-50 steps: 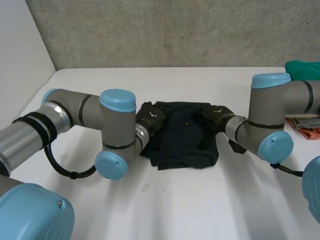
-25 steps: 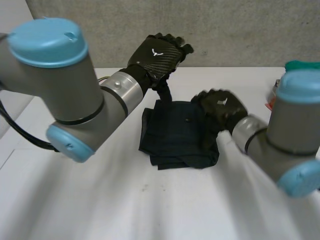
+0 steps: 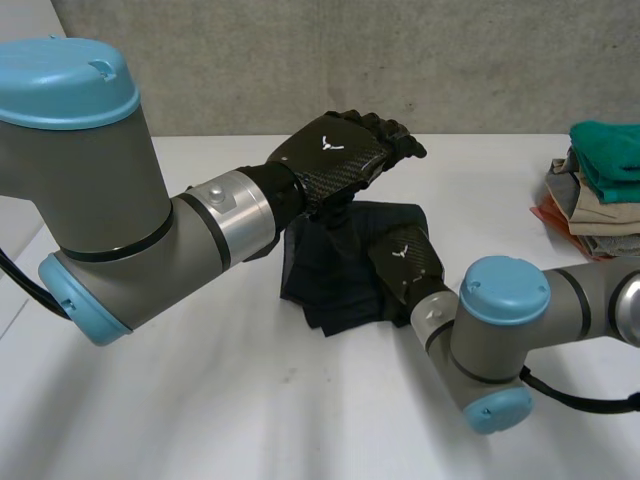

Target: Fold the laundry.

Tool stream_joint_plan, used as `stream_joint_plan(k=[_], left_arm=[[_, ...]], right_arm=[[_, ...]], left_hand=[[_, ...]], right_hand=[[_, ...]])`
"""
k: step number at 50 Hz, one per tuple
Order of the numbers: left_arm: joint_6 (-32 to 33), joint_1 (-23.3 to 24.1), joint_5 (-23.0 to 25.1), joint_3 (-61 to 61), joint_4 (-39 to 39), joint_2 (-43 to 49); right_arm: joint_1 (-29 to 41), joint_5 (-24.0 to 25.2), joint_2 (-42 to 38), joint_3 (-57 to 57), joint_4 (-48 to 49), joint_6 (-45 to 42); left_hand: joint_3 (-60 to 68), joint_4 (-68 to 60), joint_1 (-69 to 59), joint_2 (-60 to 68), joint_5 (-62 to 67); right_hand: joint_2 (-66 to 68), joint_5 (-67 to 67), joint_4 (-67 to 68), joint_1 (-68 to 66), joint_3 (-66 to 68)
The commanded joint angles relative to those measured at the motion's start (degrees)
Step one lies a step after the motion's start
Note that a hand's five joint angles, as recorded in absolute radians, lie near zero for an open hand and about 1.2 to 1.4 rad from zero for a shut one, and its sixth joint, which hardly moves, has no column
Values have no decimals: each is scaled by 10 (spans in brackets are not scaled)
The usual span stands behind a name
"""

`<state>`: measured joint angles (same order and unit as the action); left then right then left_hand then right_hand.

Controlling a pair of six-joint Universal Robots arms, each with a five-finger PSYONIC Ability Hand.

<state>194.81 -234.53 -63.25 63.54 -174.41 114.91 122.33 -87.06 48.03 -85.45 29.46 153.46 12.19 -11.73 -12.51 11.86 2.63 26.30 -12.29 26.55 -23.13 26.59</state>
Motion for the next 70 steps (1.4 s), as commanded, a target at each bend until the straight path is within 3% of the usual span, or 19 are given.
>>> stream_joint_plan(k=[1,6,11,23,39,47,52,67,70], left_arm=[[0,-1,-1,0,-1,0],[0,-1,-3,1,-1,0],[0,-4,-5,1,-1,-1],[-3,-36,-4,26,1,-45],[-9,-49,-1,63,0,-121],[-14,-58,0,74,-2,-128],[-14,-54,0,76,-2,-128],[-17,-50,-1,79,-2,-123],[-17,-46,-2,83,-3,-124]], right_arm=[[-1,1,-24,45,-8,2],[-1,4,-51,86,-34,3],[-1,5,-72,132,-62,4],[-19,10,-59,244,-63,3],[-158,75,9,398,-61,22],[-292,145,20,484,-57,147],[-374,234,4,486,-51,224],[-567,455,-50,306,96,324],[-592,478,-57,284,121,337]], left_hand=[[4,-8,-1,7,-1],[4,-8,-1,7,-1],[4,-8,-1,7,-1],[4,-8,-1,7,-1],[-8,3,11,-5,-12],[-6,2,9,-3,-11],[-6,2,9,-3,-11],[-3,-2,6,0,-7],[-1,-3,4,2,-6]], right_hand=[[70,-110,67,-102,67],[194,-234,192,-226,191],[536,-577,534,-568,534],[537,-577,535,-569,534],[537,-577,535,-569,534],[537,-577,535,-569,534],[537,-577,535,-569,534],[537,-577,535,-569,534],[537,-577,535,-569,534]])
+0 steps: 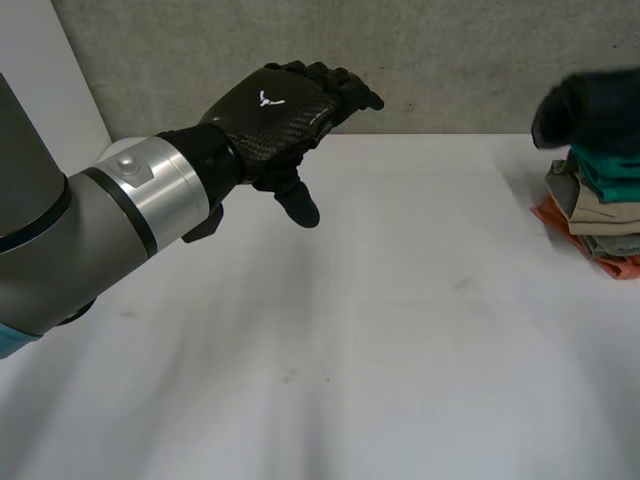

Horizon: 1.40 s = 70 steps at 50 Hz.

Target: Fold the laundry.

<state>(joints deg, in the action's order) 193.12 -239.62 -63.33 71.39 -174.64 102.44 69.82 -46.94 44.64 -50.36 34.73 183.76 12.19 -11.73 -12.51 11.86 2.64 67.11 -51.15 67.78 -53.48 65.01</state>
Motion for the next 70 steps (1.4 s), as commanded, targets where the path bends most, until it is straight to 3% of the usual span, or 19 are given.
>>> stream_joint_plan(k=[1,18,21,24,26,38,42,47,51,54,55,62,70], left_arm=[[0,5,-1,9,-1,0],[0,12,-6,10,-1,-2],[2,16,-6,10,-1,-2],[2,17,-6,10,-1,-2],[2,17,-6,9,-1,-3],[1,18,-6,9,-1,-5],[1,18,-7,10,-1,-6],[1,16,-7,9,-1,-10],[1,13,-7,8,-2,-20],[0,13,-7,4,-2,-22],[0,13,-7,2,-2,-24],[-32,11,-31,4,-4,-44],[-56,-11,-170,62,-22,-66]], right_arm=[[-84,83,-26,-80,82,41],[-100,80,-34,-111,104,48],[-100,66,-24,-111,87,48],[-100,45,4,-110,51,46],[-100,38,18,-111,31,43],[-118,28,98,-170,-83,-16],[-165,-3,136,-195,-142,-86],[-221,-108,185,-148,-232,-196],[-224,-195,207,-92,-256,-267],[-195,-228,223,-83,-255,-278],[-154,-240,245,-82,-252,-268],[-1,-239,356,-145,-239,-185],[249,-232,387,-322,-231,-132]], left_hand=[[-1,-3,4,2,-6],[0,-5,3,4,-4],[0,-5,3,4,-4],[-1,-3,4,2,-6],[0,-5,3,4,-4],[-1,-3,4,2,-6],[-1,-3,4,2,-6],[-1,-3,4,2,-6],[-3,-2,6,0,-7],[-3,-2,6,0,-7],[-3,-2,6,0,-7],[0,-5,3,4,-4],[-3,-2,6,0,-7]], right_hand=[[129,-188,122,-265,150],[111,-171,104,-247,132],[-360,300,-366,223,-339],[-507,448,-514,371,-486],[-570,510,-577,434,-549],[-571,512,-578,435,-550],[-571,512,-578,435,-550],[-571,512,-578,435,-550],[-571,512,-578,435,-550],[-571,512,-578,435,-550],[-571,512,-578,435,-550],[-571,512,-578,435,-550],[-571,512,-578,435,-550]])
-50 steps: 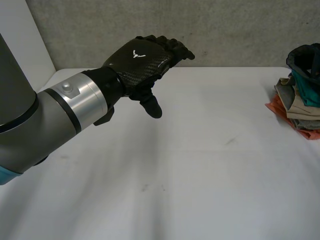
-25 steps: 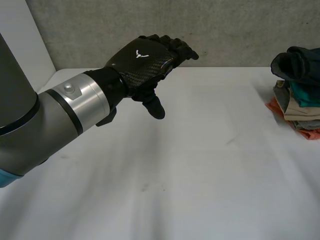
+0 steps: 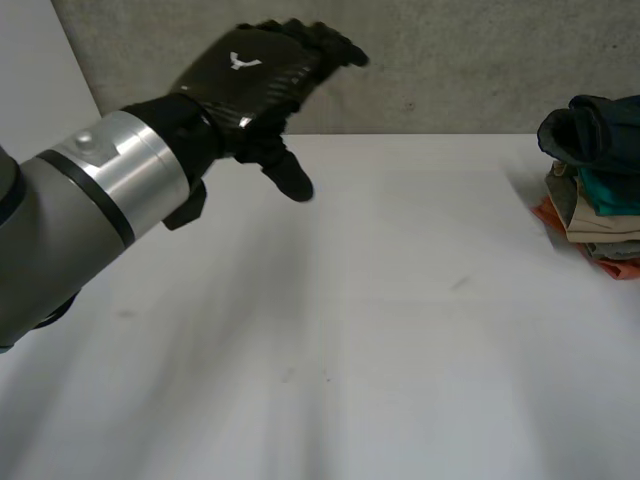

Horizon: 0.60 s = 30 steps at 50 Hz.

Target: Fold the laundry.

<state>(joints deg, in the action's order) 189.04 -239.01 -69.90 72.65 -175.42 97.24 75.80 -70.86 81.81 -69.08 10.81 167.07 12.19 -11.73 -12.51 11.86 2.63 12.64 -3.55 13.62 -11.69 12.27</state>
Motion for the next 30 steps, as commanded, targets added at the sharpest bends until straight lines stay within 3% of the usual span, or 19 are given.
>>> stream_joint_plan(k=[1,4,8,13,30], left_arm=[[-15,-22,-138,75,-28,-15],[-12,-24,-211,127,-74,-17],[-9,-23,-259,179,-133,-23],[-4,-22,-260,193,-162,-27],[-13,-18,-261,228,-182,-19]], right_arm=[[209,6,12,-150,11,34],[267,-15,-12,-203,36,34],[298,-76,-49,-236,89,33],[305,-130,-55,-239,126,33],[322,-135,-35,-300,134,33]], left_hand=[[-5,0,8,-1,-9],[-10,5,13,-6,-14],[-15,10,18,-11,-19],[-16,12,20,-13,-21],[-22,17,25,-19,-26]], right_hand=[[-26,36,-36,17,-23],[-26,36,-36,17,-23],[-26,36,-36,17,-23],[-26,36,-36,17,-23],[-26,36,-36,17,-23]])
